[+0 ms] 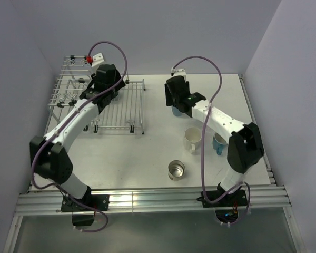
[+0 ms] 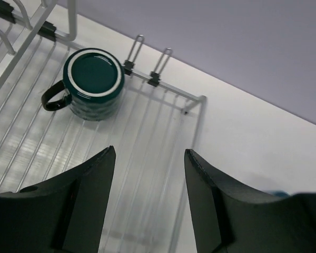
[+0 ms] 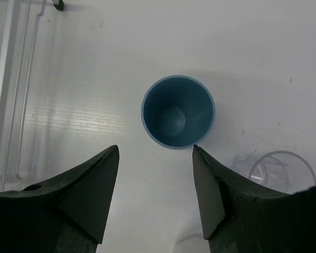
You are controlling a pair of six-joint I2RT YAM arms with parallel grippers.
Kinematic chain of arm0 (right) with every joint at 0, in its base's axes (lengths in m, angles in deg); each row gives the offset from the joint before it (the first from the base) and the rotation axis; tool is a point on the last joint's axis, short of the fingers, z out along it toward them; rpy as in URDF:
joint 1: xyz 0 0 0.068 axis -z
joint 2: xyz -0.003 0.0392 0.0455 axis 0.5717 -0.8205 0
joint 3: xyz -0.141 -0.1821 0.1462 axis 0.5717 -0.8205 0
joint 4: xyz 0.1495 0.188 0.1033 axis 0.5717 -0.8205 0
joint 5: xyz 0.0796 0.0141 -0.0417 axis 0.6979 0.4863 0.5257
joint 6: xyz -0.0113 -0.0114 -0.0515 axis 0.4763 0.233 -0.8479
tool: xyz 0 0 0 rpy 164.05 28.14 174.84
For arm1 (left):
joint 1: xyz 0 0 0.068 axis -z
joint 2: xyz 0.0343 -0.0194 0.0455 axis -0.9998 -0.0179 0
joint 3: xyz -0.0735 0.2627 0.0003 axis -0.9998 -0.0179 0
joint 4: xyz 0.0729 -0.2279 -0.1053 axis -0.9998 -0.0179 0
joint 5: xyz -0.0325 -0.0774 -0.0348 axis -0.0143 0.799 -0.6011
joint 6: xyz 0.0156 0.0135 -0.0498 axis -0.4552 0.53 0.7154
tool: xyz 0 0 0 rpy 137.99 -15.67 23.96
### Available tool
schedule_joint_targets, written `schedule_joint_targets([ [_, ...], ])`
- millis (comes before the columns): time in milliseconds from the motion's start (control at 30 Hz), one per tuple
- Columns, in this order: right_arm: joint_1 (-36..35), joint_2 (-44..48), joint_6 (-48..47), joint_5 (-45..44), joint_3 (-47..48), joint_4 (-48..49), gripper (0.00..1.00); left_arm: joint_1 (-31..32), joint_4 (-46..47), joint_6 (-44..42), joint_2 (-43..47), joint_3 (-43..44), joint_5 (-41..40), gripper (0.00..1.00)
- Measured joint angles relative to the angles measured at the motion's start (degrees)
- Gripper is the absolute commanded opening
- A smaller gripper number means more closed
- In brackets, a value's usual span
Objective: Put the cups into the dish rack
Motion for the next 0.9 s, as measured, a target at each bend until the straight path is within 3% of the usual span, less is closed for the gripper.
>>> schedule_joint_targets([
  [400,0.5,-10.8,-0.3,1.9,6.9,-1.3,0.5,2.3,-3.1,0.4,22.1,-7.0,7.3,0.63],
  [800,0.5,-19.2,0.8,1.3,10.8,-4.2,0.42,2.3,-6.5,0.3,28.1,-11.3,9.1,0.63],
  [900,0.5,-19.9,0.9,1.2,11.3,-4.8,0.33,2.3,-6.6,0.3,28.8,-12.5,9.4,0.64],
])
